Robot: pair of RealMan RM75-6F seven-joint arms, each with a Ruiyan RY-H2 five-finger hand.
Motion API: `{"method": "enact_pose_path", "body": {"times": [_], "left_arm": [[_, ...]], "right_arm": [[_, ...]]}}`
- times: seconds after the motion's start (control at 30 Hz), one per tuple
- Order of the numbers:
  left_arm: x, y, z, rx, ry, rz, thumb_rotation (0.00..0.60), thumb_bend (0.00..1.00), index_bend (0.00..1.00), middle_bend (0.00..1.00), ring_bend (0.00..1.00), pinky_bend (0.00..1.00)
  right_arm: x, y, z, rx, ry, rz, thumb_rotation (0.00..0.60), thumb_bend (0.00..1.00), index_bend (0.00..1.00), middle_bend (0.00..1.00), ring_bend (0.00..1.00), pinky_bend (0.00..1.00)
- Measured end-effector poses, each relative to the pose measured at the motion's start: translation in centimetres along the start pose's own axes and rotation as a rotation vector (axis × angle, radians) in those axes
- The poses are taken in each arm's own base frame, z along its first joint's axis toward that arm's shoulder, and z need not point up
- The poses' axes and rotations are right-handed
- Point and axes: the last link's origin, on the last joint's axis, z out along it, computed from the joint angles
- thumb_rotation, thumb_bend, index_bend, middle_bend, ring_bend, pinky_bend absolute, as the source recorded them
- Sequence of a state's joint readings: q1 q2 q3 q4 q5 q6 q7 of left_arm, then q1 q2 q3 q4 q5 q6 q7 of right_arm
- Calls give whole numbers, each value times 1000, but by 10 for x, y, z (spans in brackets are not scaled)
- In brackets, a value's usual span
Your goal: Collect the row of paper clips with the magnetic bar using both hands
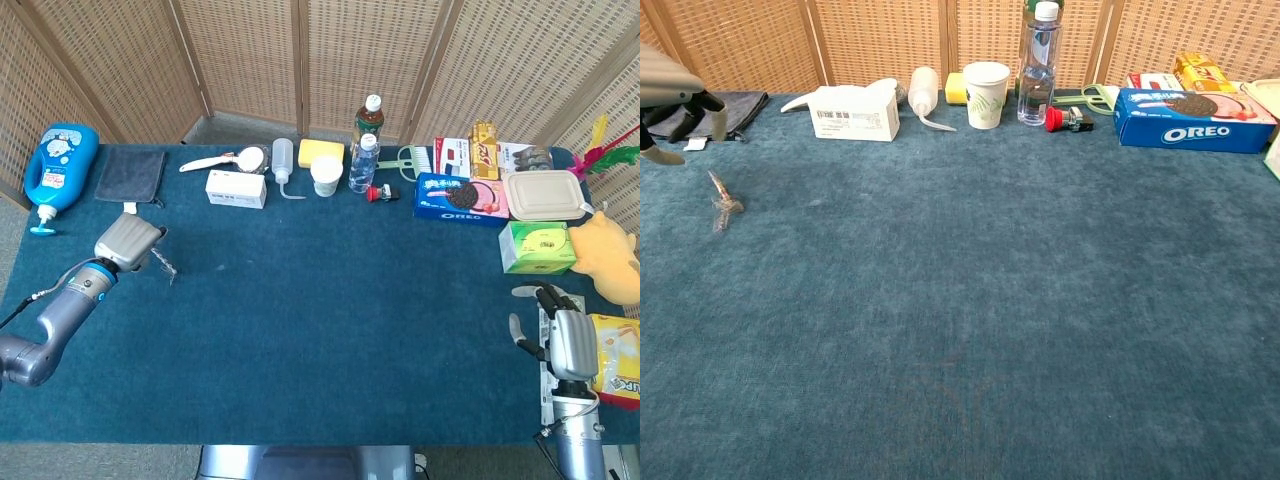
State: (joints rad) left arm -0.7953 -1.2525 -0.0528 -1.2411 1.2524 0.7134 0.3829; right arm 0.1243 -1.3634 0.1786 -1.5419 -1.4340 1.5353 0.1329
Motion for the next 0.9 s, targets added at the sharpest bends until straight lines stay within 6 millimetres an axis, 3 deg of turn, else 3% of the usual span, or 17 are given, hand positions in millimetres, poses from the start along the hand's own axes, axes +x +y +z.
{"method": "enact_pose_path", "body": {"times": [0.13, 0.27, 0.47, 0.67, 0.9], "left_arm": [[1, 0, -1, 2, -6, 2, 600, 419, 110, 345, 364, 476], [5, -5, -8, 23, 19, -29, 600, 419, 74, 263, 270, 427], [10, -11, -28, 52, 90, -101, 600, 419, 48, 243, 254, 398], [5, -11, -63, 86, 166, -222, 600, 418, 47, 240, 252, 398], [-16, -6, -128, 147, 217, -351, 600, 412, 77, 235, 252, 394]], "right_arm": [[2, 0, 1, 1, 7, -15, 600, 424, 389, 354, 288, 406], [6, -1, 5, 7, 20, -39, 600, 424, 389, 354, 287, 380], [12, -5, 13, 28, 32, -68, 600, 425, 389, 354, 287, 339], [12, -10, 20, 44, 28, -91, 600, 424, 383, 346, 269, 314], [7, -15, 26, 61, 0, -139, 600, 425, 287, 283, 205, 259]]}}
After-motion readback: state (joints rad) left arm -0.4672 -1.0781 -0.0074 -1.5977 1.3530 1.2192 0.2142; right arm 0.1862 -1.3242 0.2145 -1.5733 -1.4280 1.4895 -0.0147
